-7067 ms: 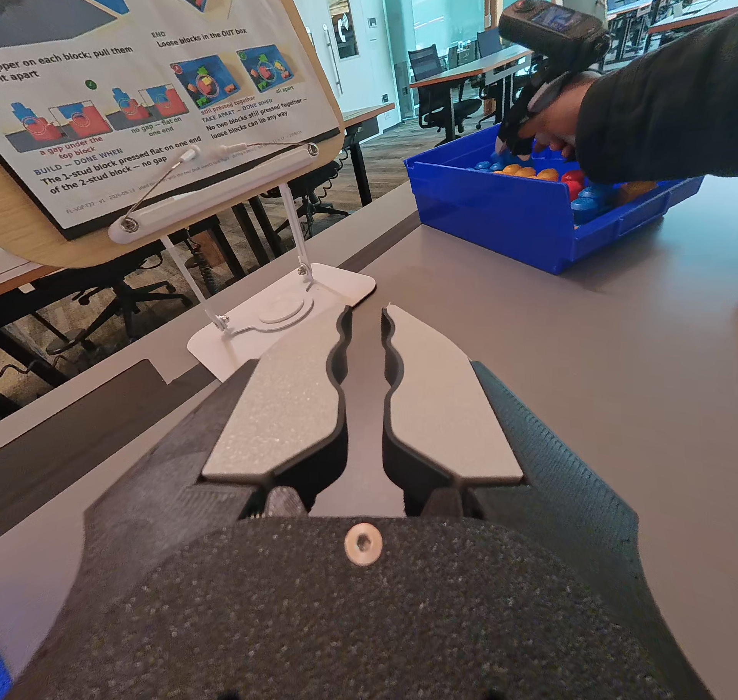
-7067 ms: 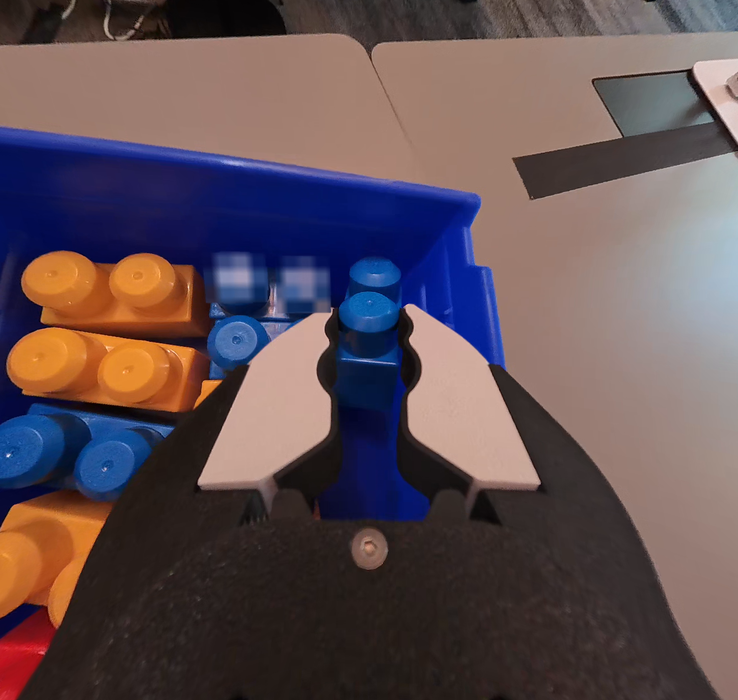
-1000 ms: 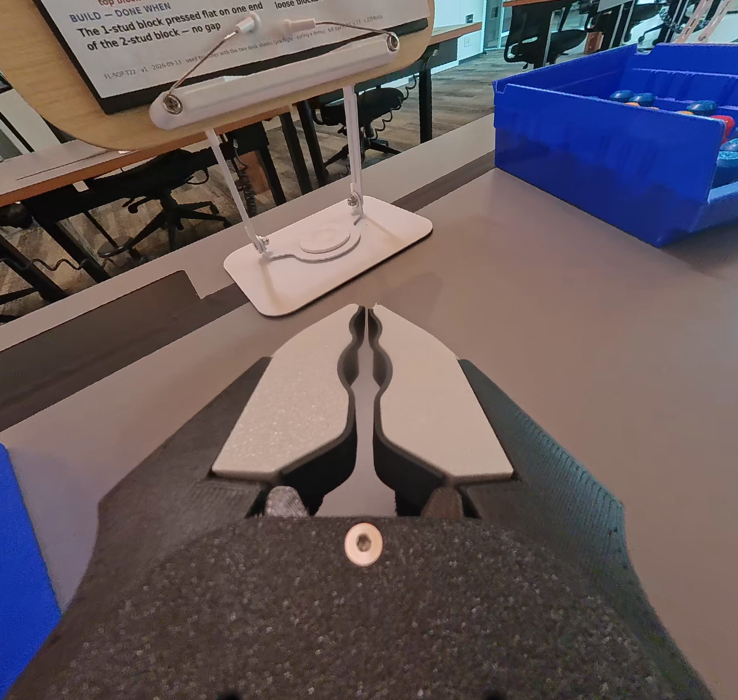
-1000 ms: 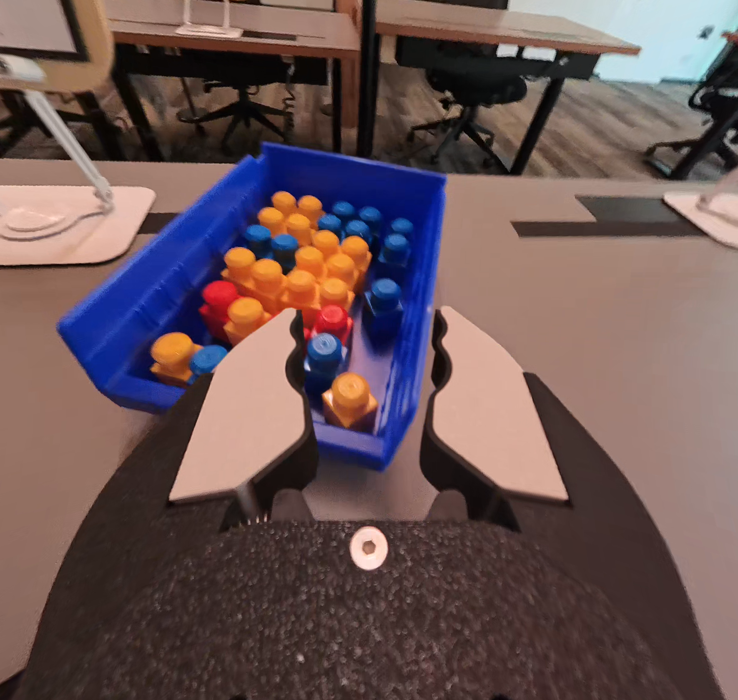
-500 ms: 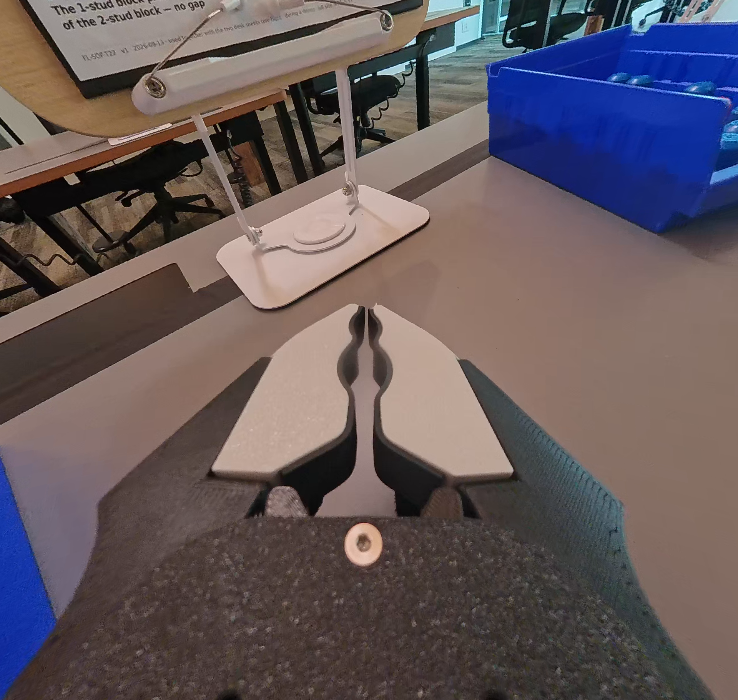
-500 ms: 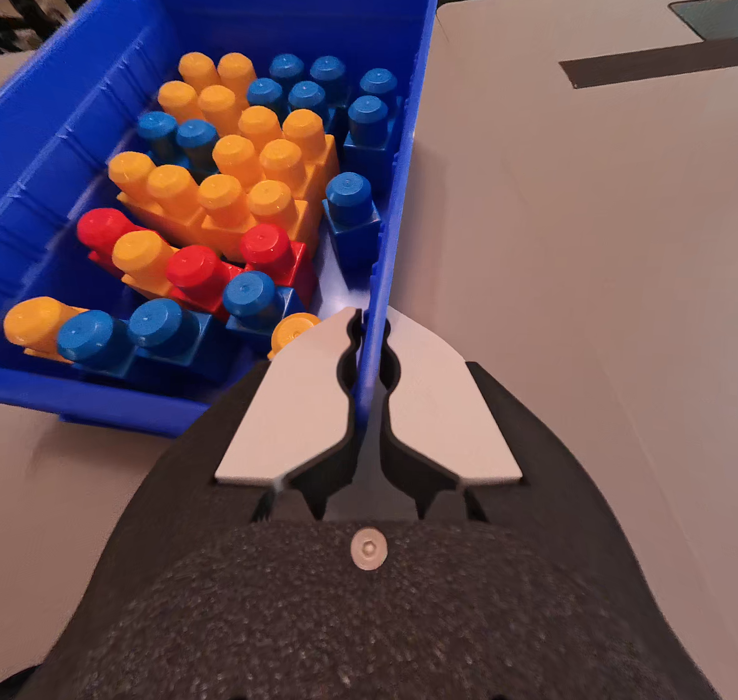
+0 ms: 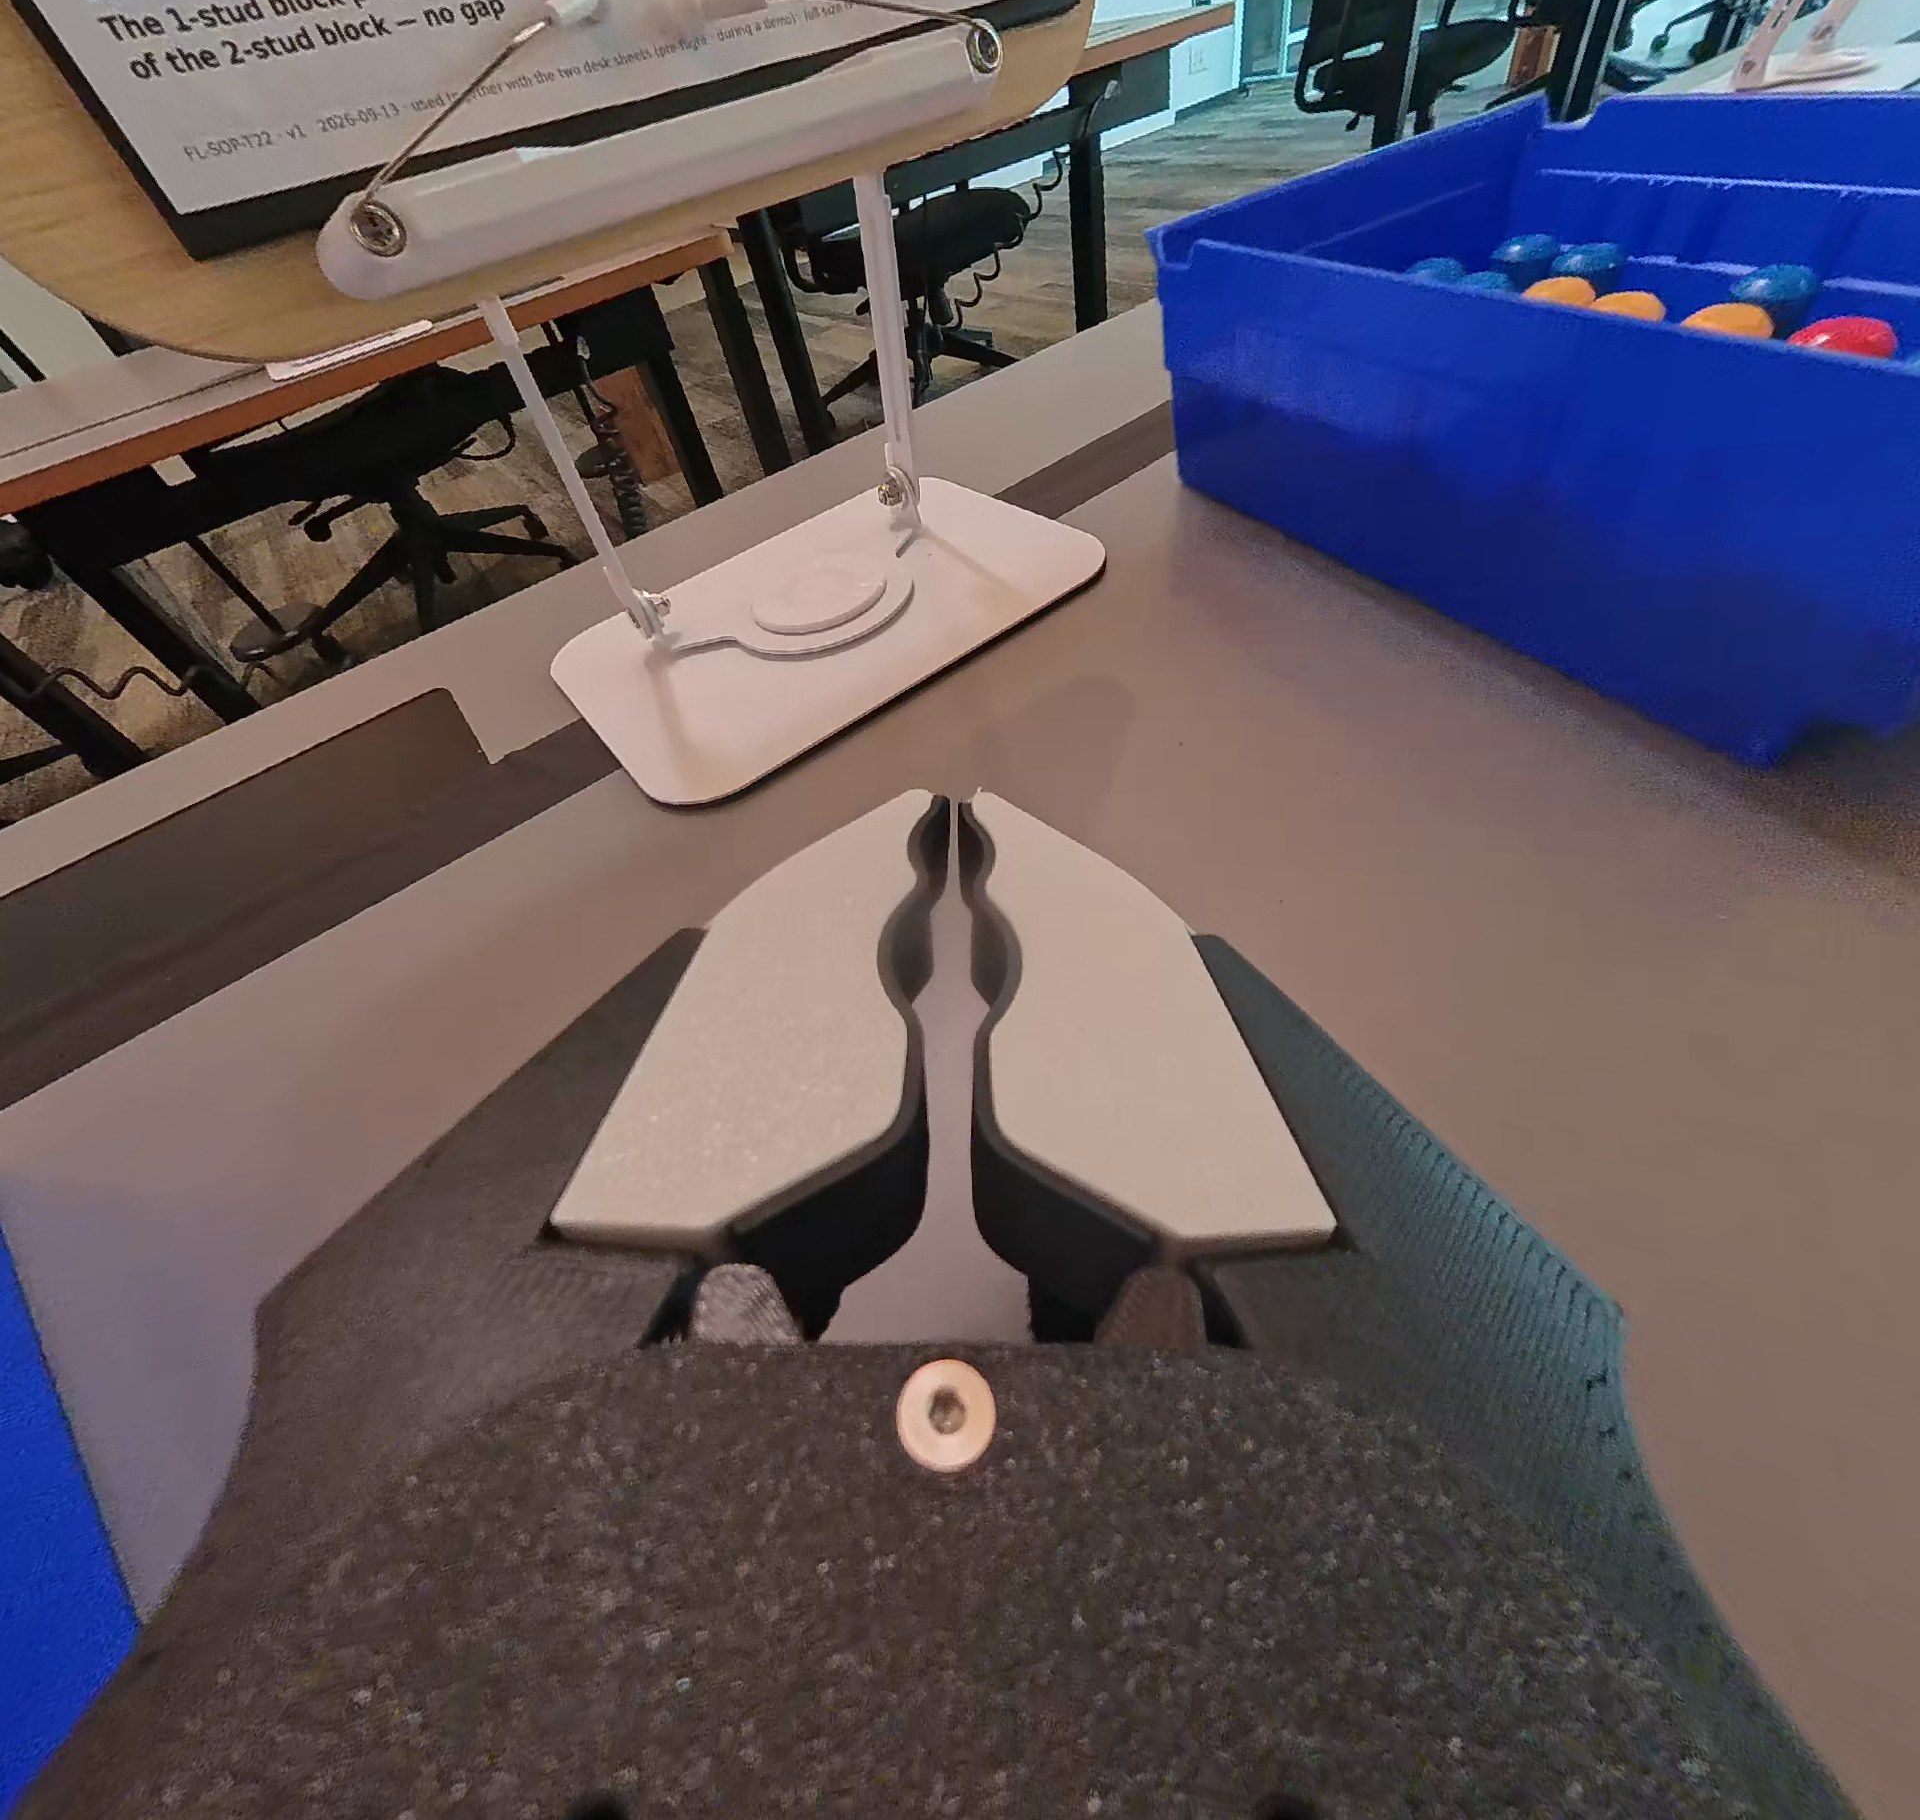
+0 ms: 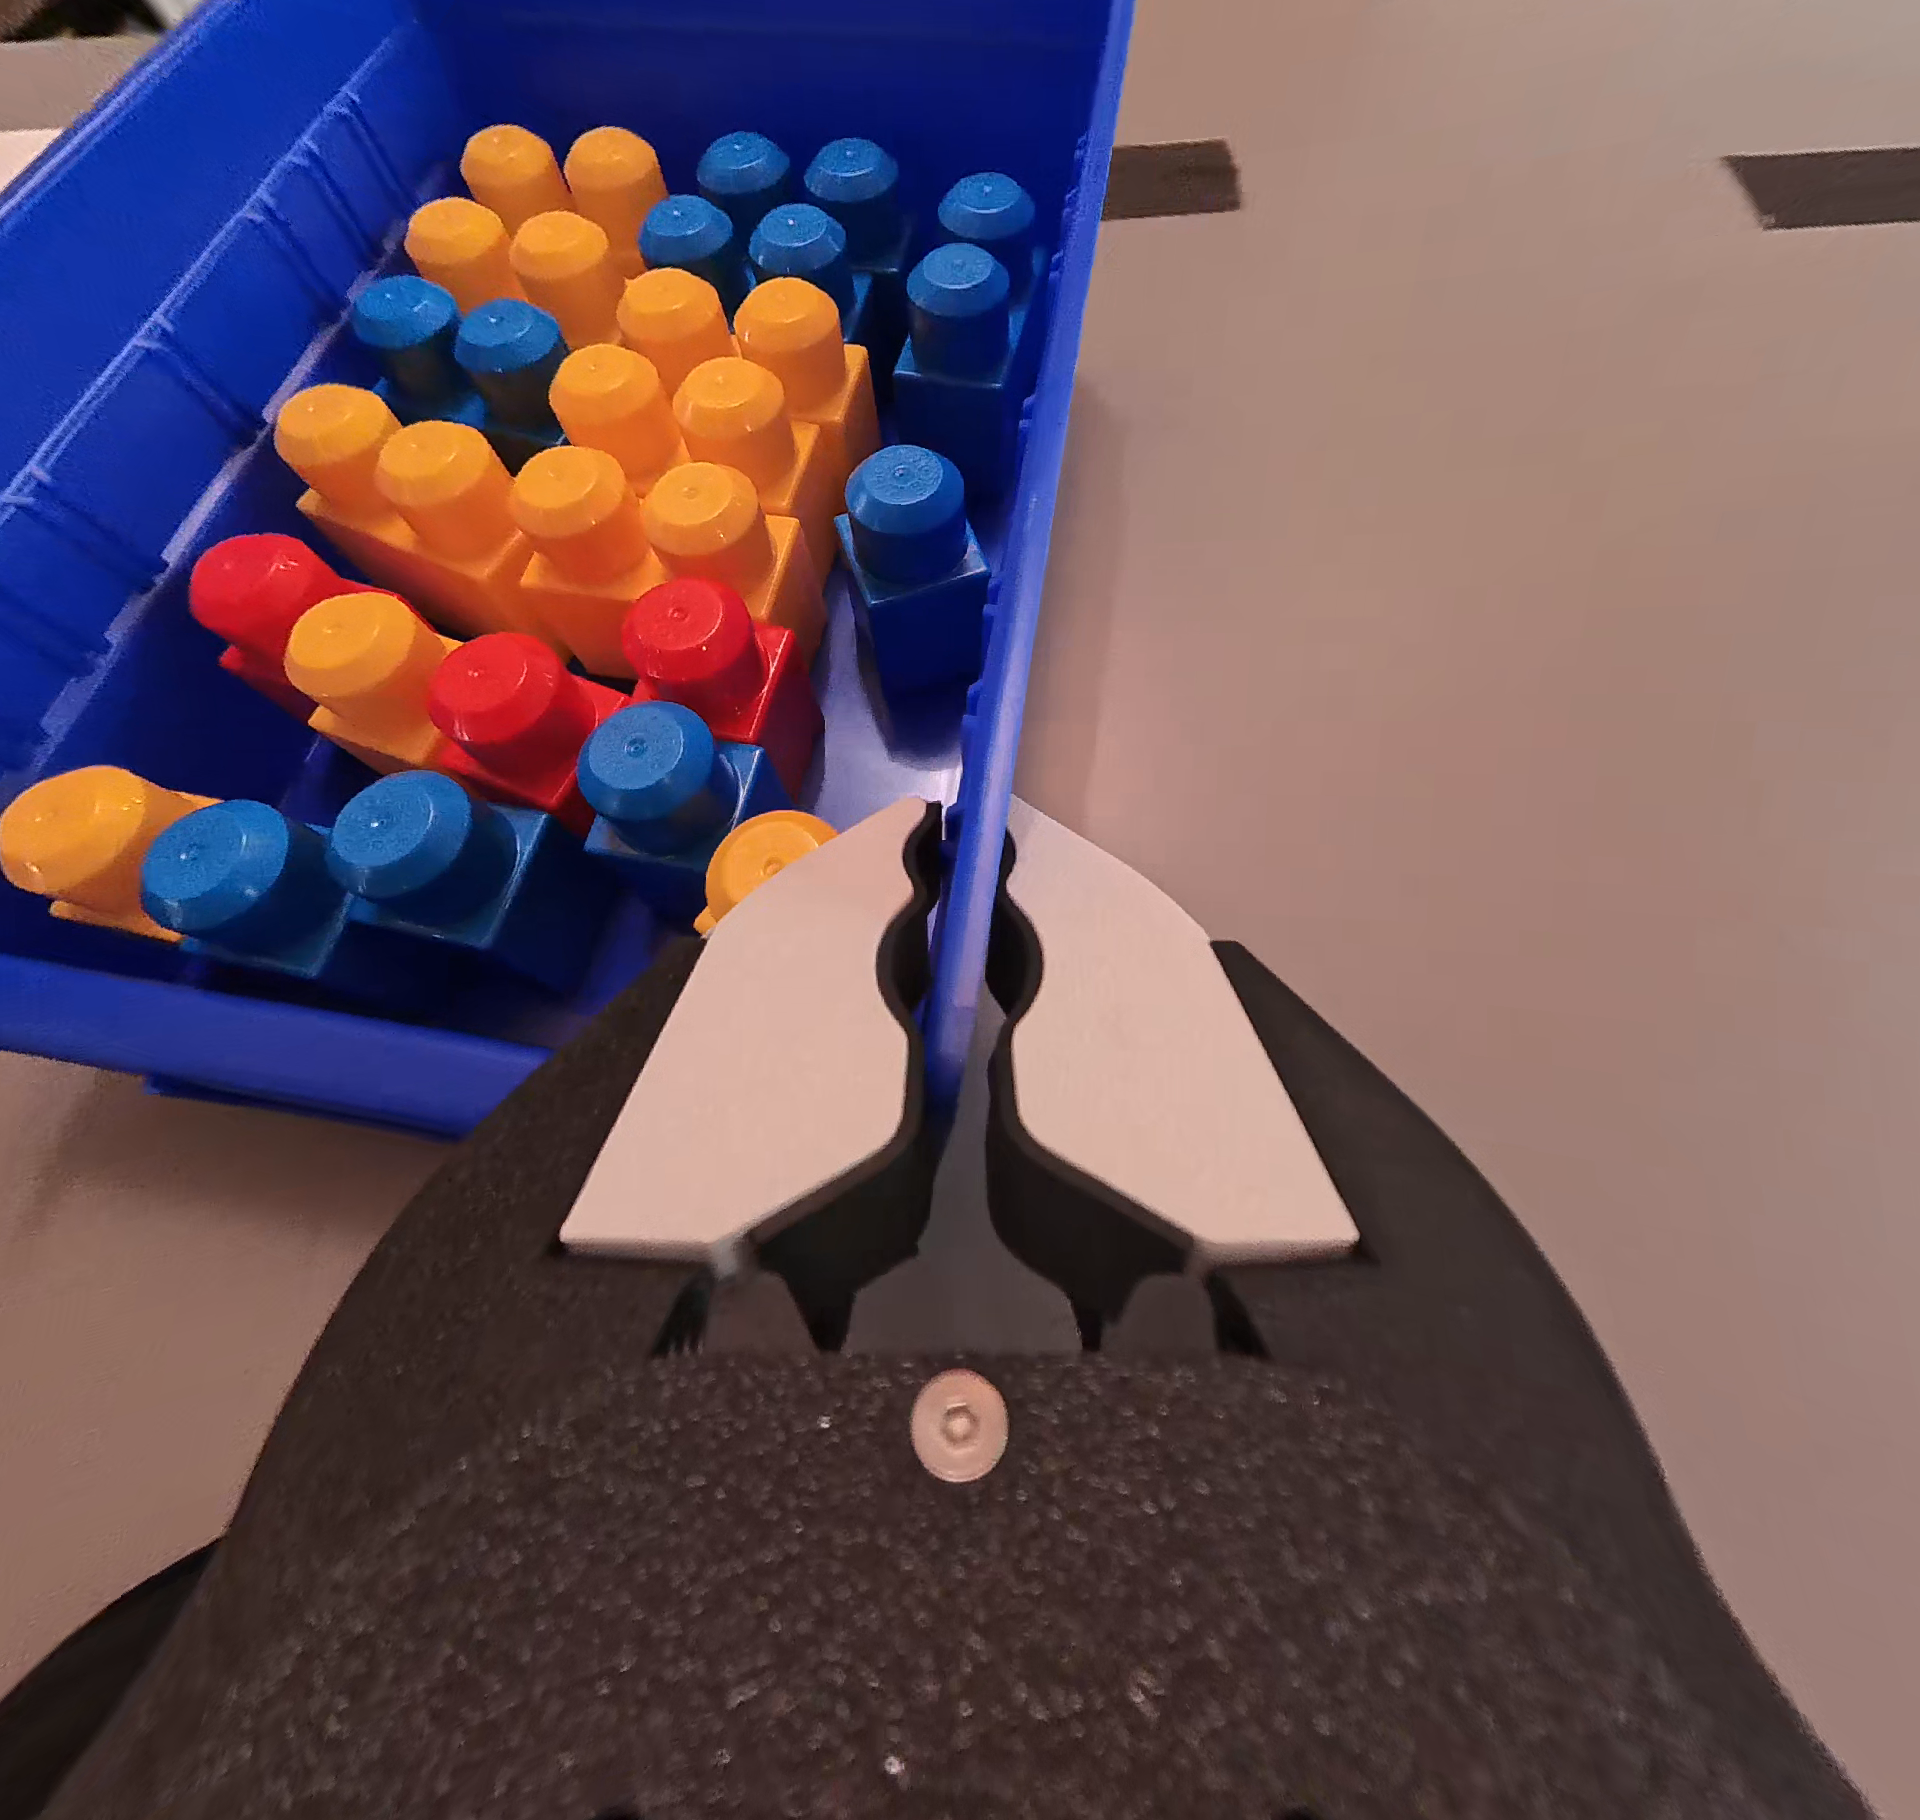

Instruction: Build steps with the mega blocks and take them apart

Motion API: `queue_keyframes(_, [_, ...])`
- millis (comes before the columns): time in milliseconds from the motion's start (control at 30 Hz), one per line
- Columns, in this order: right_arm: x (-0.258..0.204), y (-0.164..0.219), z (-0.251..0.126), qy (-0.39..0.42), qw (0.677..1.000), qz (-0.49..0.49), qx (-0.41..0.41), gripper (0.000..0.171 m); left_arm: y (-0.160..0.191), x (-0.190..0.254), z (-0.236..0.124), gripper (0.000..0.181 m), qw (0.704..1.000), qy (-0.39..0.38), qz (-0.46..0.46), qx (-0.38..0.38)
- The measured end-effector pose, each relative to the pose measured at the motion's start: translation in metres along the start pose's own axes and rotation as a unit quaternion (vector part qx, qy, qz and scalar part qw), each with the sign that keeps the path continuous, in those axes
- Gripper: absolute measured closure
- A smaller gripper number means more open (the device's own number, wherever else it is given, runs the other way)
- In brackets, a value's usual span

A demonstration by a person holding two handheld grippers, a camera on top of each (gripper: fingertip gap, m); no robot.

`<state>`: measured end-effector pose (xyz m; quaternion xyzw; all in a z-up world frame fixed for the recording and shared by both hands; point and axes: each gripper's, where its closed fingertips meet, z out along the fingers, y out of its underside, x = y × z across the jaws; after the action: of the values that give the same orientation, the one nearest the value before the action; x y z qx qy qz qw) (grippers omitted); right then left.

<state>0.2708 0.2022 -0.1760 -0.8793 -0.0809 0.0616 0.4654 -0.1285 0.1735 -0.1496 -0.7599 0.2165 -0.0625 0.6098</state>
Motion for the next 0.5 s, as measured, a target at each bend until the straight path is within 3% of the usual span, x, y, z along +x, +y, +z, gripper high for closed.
queue_keyframes(200, [-0.055, 0.009, -0.011, -0.024, 0.999, -0.03, -0.004, 0.166, -0.001, 0.001, 0.0, 0.18, 1.0, 0.001, 0.001, 0.0])
queue_keyframes(500, [-0.061, 0.012, -0.016, -0.023, 0.999, -0.023, 0.0, 0.165, -0.001, 0.002, 0.0, 0.18, 1.0, 0.002, 0.003, 0.0])
